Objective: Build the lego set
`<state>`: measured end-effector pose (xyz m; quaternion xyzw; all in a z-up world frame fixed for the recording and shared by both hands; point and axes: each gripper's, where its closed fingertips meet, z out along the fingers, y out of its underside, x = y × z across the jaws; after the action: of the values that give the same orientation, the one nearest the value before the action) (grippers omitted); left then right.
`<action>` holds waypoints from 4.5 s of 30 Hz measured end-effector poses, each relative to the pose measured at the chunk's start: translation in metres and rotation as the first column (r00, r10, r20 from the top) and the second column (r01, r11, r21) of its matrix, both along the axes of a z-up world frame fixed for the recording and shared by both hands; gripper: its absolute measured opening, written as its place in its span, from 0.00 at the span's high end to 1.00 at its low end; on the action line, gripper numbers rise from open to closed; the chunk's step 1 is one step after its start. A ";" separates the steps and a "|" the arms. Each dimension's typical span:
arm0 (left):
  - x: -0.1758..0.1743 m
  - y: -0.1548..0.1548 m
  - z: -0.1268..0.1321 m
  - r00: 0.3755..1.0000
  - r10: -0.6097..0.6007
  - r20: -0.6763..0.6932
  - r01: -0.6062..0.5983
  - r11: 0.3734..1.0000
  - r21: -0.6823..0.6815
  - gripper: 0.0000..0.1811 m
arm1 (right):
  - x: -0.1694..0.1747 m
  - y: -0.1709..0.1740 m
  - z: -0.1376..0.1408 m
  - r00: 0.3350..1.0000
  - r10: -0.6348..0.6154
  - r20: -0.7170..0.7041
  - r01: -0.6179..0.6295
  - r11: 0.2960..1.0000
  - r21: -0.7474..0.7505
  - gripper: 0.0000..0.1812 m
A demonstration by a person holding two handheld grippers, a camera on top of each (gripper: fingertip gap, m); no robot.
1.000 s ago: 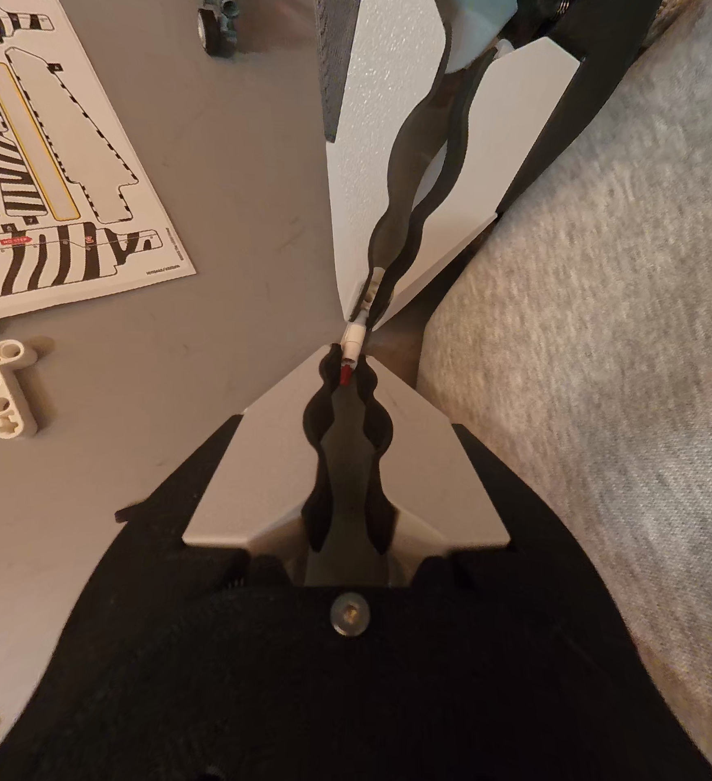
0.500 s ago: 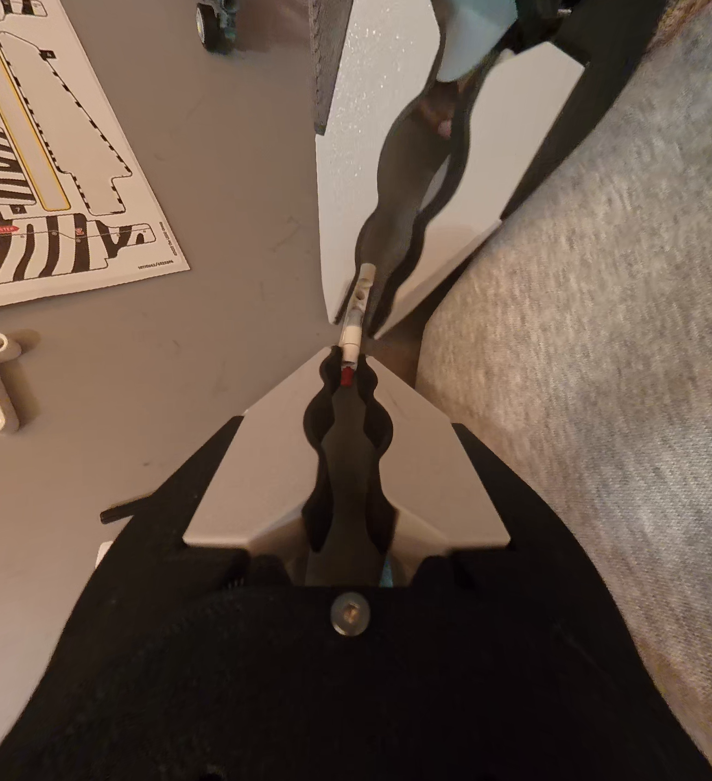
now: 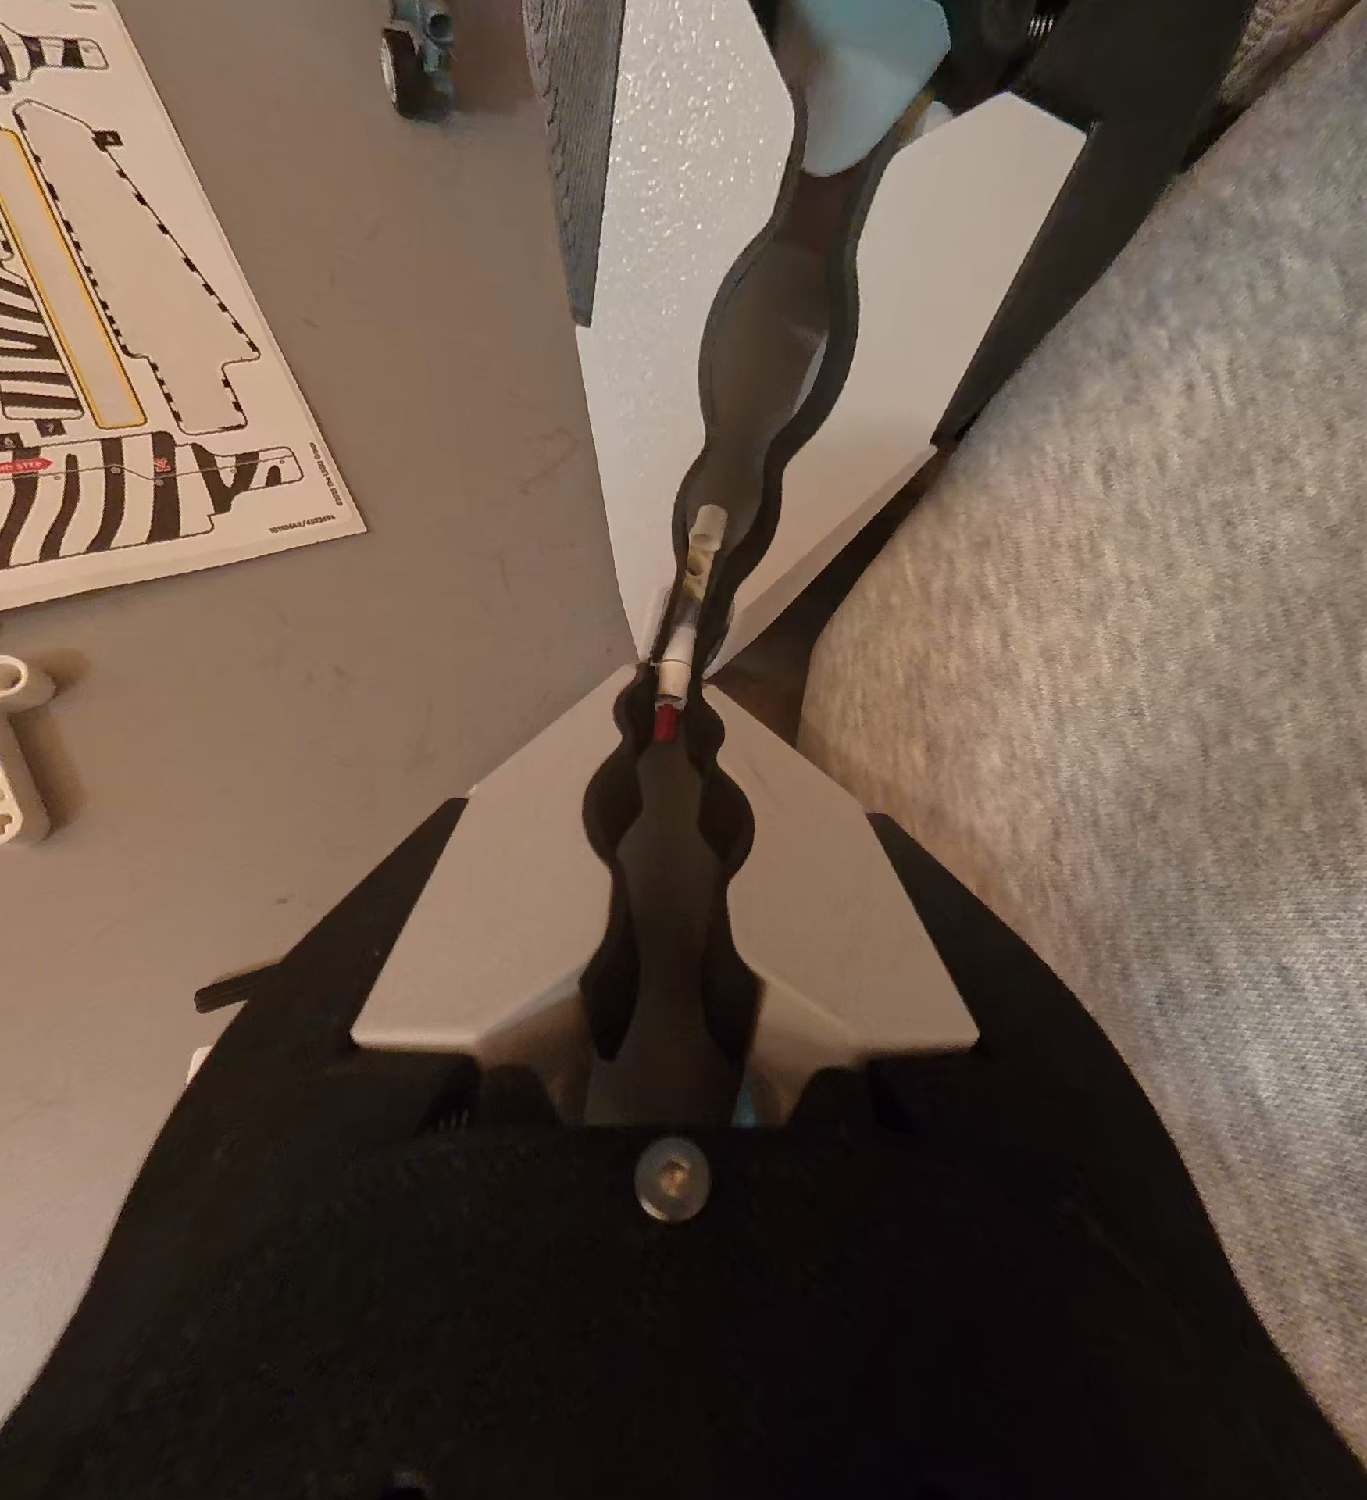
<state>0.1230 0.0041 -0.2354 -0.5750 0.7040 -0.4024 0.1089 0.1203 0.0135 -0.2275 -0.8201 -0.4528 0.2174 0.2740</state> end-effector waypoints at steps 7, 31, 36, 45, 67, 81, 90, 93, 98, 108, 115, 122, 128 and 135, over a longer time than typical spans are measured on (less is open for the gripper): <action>0.000 0.000 0.000 1.000 0.000 -0.001 0.000 1.000 -0.004 0.95 | 0.003 -0.002 -0.002 0.998 0.017 0.057 -0.019 0.999 0.031 0.97; 0.002 -0.003 0.000 1.000 -0.014 0.015 0.014 0.999 0.030 0.96 | 0.003 -0.006 -0.008 0.999 0.002 0.049 -0.003 1.000 0.025 0.97; 0.001 -0.004 0.001 1.000 -0.022 0.016 0.021 0.999 0.032 0.96 | 0.007 -0.009 -0.004 1.000 0.011 0.029 -0.012 1.000 0.022 0.96; 0.000 -0.005 0.001 0.999 -0.054 -0.001 0.054 0.997 0.053 0.96 | 0.008 -0.009 0.002 0.996 0.067 0.056 -0.070 0.996 0.056 0.96; -0.001 0.007 0.004 1.000 -0.007 0.012 0.007 0.999 0.040 0.96 | 0.002 0.001 0.009 0.986 0.019 -0.165 0.005 0.989 0.146 0.98; -0.027 0.031 0.002 0.997 0.030 -0.067 -0.031 1.000 -0.006 0.96 | 0.024 -0.007 0.007 0.980 -0.028 -0.199 0.041 0.997 0.062 0.98; -0.016 0.028 0.003 0.998 0.006 -0.055 -0.006 1.000 0.007 0.96 | 0.019 0.000 0.007 0.981 -0.041 -0.188 0.057 0.995 0.085 0.98; -0.012 0.026 0.003 0.999 0.003 -0.049 -0.003 1.000 -0.002 0.96 | 0.019 0.003 0.007 0.979 -0.051 -0.196 0.066 0.995 0.071 0.98; -0.008 0.023 0.003 0.999 0.000 -0.037 0.000 1.000 0.002 0.95 | 0.017 0.006 0.007 0.979 -0.060 -0.195 0.074 0.995 0.068 0.98; -0.001 0.023 0.009 0.999 0.037 0.003 -0.037 0.999 0.007 0.79 | 0.013 0.010 0.010 0.969 -0.100 -0.228 0.113 0.993 0.045 0.98; 0.003 0.032 0.019 0.992 0.114 0.055 -0.114 0.993 0.000 0.79 | 0.018 0.015 0.016 0.935 -0.204 -0.291 0.209 0.978 -0.013 0.98; 0.015 0.027 0.061 0.955 0.240 0.175 -0.156 0.906 -0.393 0.80 | 0.012 0.020 0.060 0.787 -0.251 -0.564 0.257 0.964 -0.071 0.98; 0.017 0.015 0.090 0.932 0.260 0.251 -0.058 0.793 -0.607 0.95 | 0.011 0.020 0.089 0.601 -0.272 -0.752 0.209 0.961 -0.180 0.98; 0.016 0.022 0.105 0.870 0.393 0.297 -0.084 0.712 -0.697 0.97 | 0.011 0.026 0.099 0.517 -0.309 -0.798 0.222 0.949 -0.224 0.98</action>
<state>0.1390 0.0263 -0.1307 -0.5616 0.3902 -0.7227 0.1003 0.1314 0.0395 -0.1280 -0.6935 -0.1302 0.5516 0.4447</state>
